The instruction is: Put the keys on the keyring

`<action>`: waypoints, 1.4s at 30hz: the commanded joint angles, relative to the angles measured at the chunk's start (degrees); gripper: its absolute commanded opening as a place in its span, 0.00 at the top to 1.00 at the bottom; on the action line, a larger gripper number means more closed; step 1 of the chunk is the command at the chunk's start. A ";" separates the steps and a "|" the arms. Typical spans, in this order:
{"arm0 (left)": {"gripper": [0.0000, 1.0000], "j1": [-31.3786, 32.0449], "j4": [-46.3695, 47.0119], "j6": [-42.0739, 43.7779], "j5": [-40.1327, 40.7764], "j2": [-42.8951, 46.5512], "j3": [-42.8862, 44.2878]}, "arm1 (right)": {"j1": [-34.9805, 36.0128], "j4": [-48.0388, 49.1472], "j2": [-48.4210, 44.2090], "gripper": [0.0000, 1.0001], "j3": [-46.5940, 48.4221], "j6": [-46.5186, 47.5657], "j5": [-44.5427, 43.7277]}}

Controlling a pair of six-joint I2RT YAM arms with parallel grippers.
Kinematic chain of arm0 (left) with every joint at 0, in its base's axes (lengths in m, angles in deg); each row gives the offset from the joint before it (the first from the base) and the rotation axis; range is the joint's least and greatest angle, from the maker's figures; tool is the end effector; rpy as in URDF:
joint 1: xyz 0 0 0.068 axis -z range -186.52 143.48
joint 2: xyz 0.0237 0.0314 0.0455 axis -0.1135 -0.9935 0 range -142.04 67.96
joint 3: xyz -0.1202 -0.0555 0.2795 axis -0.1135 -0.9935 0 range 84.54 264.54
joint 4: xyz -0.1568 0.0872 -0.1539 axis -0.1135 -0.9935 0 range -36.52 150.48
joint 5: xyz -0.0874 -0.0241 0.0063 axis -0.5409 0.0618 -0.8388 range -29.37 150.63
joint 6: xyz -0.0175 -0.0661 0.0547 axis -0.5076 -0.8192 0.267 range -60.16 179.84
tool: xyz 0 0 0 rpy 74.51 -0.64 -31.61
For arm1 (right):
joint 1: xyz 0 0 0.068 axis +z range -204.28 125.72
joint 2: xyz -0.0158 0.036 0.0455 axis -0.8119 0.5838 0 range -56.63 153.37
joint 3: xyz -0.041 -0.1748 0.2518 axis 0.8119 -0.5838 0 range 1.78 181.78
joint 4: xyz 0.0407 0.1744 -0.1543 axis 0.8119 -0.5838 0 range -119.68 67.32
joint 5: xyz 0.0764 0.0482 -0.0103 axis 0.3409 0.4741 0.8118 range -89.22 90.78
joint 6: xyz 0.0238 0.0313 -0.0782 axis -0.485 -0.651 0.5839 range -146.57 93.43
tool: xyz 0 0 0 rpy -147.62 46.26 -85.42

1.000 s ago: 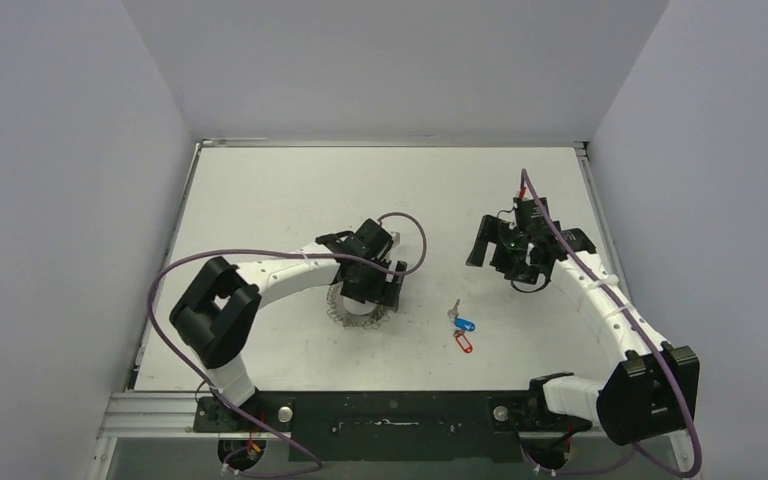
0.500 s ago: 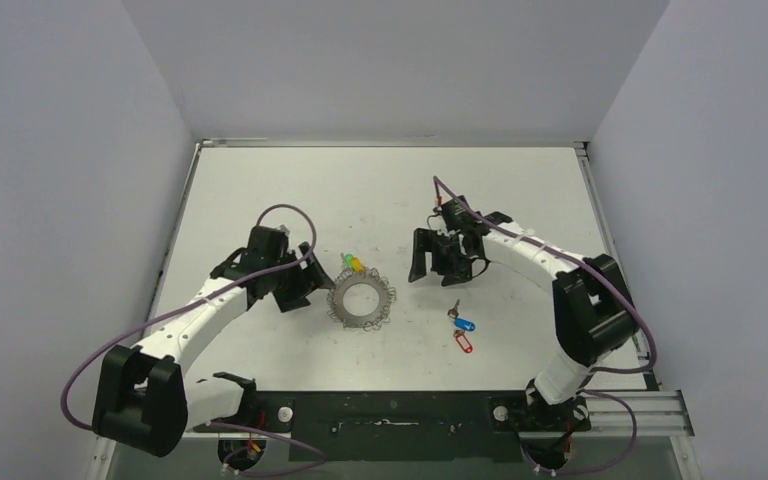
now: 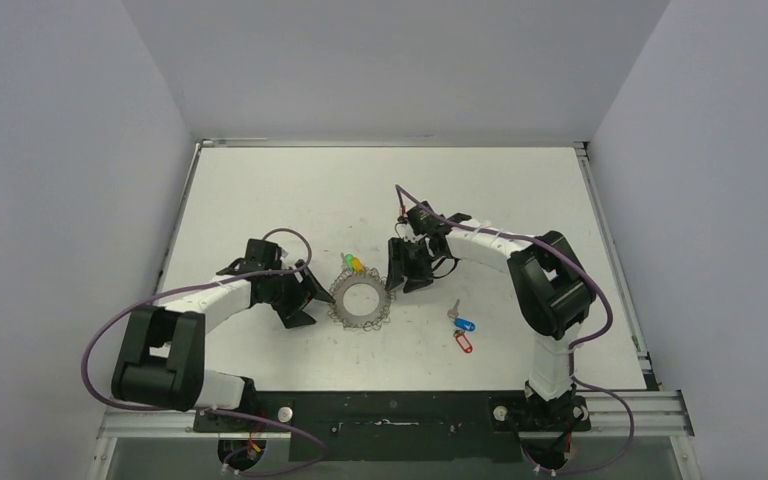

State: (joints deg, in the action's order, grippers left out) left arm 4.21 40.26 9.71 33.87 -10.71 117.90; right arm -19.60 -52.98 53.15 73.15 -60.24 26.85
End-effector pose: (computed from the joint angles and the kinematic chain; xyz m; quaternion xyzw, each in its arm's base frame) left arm 0.2058 -0.0745 0.1659 -0.2744 0.9116 -0.2994 0.0632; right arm 0.2950 0.2456 0.1749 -0.0501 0.9571 0.2844 0.0244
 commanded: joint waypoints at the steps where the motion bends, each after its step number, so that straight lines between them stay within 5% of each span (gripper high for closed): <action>1: 0.33 0.48 4.67 3.19 -1.45 -4.20 3.17 | 0.00 3.00 -1.10 0.57 0.44 -1.60 1.80; 5: 0.41 2.74 5.04 5.01 -1.30 -9.77 6.72 | -0.05 5.08 -2.42 0.79 -2.29 -3.52 3.51; 9: 0.47 7.65 4.87 5.00 0.23 -13.74 10.98 | -1.01 5.02 -4.33 0.87 -4.67 -4.23 2.83; 17: 0.50 14.76 0.59 6.26 5.60 -15.28 15.70 | -5.89 0.86 -8.11 0.81 -6.33 -1.67 0.94; 27: 0.36 13.07 -6.48 8.90 11.52 -5.43 12.14 | -5.81 0.63 -9.34 0.54 -9.05 -1.17 1.50; 36: 0.22 7.28 -15.58 12.04 19.78 11.43 9.29 | -4.73 3.31 -1.56 0.64 -3.18 -2.71 2.51; 42: 0.07 0.67 -15.65 12.12 18.25 23.20 5.07 | -4.72 -1.10 5.64 0.75 6.73 0.06 1.22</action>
State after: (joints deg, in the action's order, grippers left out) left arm 8.12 25.98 20.73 51.81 6.45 125.24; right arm -24.61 -52.63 55.27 73.11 -61.92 29.49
